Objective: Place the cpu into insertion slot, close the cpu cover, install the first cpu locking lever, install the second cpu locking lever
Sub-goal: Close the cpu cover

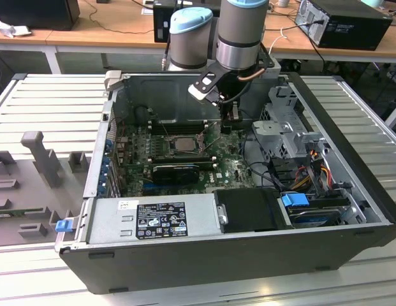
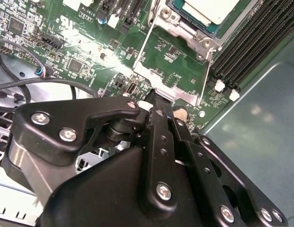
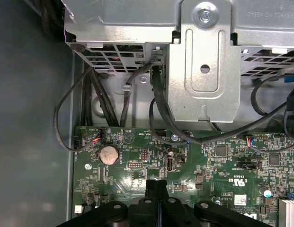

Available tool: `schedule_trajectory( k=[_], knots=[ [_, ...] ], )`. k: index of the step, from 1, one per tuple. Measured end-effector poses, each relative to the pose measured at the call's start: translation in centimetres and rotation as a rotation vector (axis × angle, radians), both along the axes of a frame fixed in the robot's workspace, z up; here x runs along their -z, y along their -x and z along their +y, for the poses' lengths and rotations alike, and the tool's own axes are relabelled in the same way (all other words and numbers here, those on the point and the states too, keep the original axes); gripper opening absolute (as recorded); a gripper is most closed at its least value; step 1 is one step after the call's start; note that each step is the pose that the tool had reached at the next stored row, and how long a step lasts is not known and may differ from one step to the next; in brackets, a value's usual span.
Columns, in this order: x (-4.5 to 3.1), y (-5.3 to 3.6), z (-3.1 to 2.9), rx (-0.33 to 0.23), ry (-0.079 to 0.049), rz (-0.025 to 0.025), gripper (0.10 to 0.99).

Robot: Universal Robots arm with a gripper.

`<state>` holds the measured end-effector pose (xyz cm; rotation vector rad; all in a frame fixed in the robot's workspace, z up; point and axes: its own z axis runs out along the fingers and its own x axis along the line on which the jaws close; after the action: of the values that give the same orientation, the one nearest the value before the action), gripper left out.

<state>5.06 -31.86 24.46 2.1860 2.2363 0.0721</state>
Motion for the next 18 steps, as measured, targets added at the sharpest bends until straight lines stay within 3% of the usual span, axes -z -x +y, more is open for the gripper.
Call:
schedule_trajectory(
  k=[18],
  knots=[
    [0.0, 0.38, 0.0, 0.0, 0.0, 0.0, 0.106]
  ],
)
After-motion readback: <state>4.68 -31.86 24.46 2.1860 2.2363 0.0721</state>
